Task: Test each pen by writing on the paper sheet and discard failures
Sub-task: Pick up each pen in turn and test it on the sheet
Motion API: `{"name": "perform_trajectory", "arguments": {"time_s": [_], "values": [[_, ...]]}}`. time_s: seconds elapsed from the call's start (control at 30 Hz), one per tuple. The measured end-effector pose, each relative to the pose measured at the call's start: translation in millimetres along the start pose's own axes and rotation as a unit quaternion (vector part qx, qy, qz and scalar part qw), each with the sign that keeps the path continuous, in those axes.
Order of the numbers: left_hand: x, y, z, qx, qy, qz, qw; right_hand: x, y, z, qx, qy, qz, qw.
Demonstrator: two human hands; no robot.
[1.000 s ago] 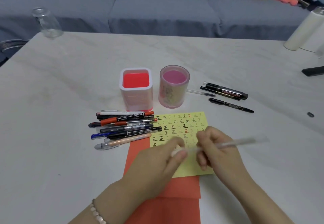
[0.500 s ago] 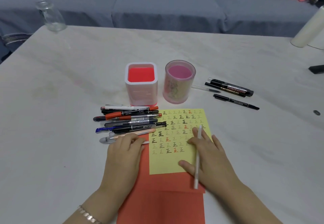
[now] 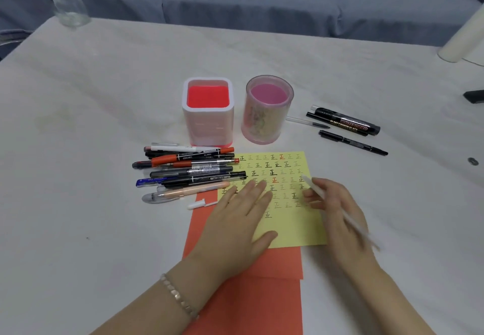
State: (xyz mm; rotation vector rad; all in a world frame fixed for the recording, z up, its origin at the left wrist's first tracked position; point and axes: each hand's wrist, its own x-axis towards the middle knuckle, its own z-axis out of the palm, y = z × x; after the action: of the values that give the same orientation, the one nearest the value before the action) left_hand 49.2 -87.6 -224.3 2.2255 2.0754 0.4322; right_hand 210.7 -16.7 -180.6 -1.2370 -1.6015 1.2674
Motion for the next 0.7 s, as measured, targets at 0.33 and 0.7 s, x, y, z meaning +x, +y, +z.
{"name": "perform_trajectory", "arguments": {"time_s": [0.33, 0.7], "values": [[2, -1, 10, -0.03, 0.017, -0.036, 0.999, 12, 5, 32, 0.021, 0.125, 0.046, 0.991], [2, -1, 12, -0.051, 0.03, -0.047, 0.997, 8, 20, 49, -0.015, 0.172, 0.001, 0.985]]}}
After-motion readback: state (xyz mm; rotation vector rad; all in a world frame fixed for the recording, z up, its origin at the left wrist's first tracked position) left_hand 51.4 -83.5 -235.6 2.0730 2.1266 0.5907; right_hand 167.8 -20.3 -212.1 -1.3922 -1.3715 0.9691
